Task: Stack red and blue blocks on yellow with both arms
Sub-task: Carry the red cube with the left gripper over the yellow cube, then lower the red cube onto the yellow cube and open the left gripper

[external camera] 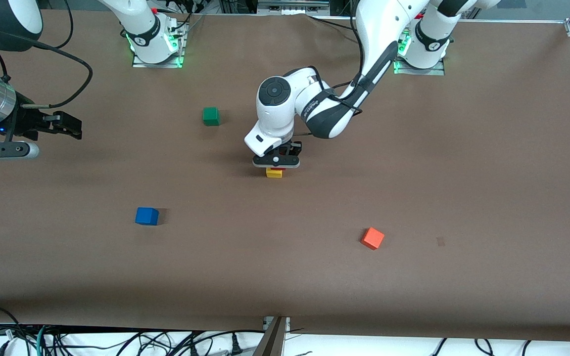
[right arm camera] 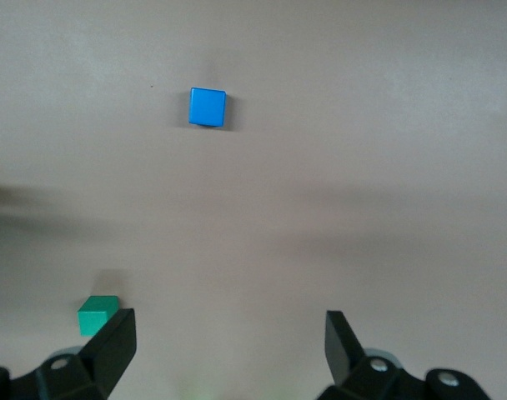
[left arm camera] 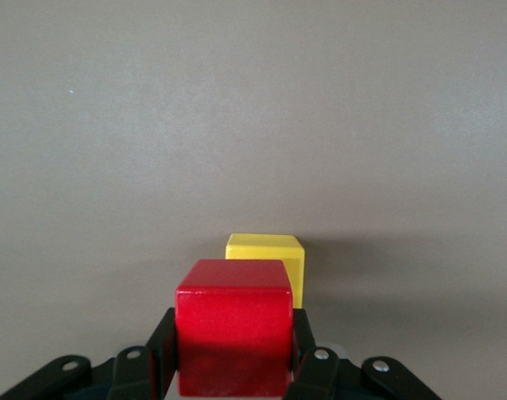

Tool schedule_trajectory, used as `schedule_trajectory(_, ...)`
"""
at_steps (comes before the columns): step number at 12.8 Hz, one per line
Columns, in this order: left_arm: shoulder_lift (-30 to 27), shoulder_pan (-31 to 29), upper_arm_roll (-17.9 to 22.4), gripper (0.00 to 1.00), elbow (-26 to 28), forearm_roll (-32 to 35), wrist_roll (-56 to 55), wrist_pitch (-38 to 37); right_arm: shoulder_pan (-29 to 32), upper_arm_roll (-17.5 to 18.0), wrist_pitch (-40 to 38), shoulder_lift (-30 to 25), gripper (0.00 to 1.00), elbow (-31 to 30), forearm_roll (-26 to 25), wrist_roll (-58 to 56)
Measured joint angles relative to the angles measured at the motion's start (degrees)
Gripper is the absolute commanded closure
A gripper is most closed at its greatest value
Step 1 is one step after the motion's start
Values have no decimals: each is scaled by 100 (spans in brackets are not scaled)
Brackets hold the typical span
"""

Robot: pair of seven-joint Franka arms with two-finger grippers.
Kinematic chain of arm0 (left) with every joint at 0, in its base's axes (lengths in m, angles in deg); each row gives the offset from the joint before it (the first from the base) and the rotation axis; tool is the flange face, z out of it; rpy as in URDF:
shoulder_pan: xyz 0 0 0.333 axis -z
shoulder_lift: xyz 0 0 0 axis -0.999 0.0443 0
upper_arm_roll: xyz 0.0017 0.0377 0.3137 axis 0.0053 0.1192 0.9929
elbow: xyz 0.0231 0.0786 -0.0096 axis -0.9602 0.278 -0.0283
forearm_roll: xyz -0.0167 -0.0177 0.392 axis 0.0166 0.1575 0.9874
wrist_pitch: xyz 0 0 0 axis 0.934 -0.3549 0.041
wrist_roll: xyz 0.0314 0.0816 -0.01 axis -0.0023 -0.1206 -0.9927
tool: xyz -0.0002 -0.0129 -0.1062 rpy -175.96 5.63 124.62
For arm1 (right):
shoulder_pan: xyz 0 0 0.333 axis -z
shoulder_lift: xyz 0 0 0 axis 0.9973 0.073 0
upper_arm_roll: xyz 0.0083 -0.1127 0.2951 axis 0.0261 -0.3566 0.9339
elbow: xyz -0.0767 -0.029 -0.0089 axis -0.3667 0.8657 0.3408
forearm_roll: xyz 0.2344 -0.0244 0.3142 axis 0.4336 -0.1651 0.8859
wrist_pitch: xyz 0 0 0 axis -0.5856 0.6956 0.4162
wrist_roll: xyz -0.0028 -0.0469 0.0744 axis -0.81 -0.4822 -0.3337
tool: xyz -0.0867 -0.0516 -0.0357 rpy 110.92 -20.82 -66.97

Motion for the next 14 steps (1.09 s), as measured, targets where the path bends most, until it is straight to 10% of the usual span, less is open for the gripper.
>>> schedule_trajectory(14, 327, 382, 304, 100, -386, 1, -116, -139, 4, -8, -2, 0, 0, 0, 0, 0)
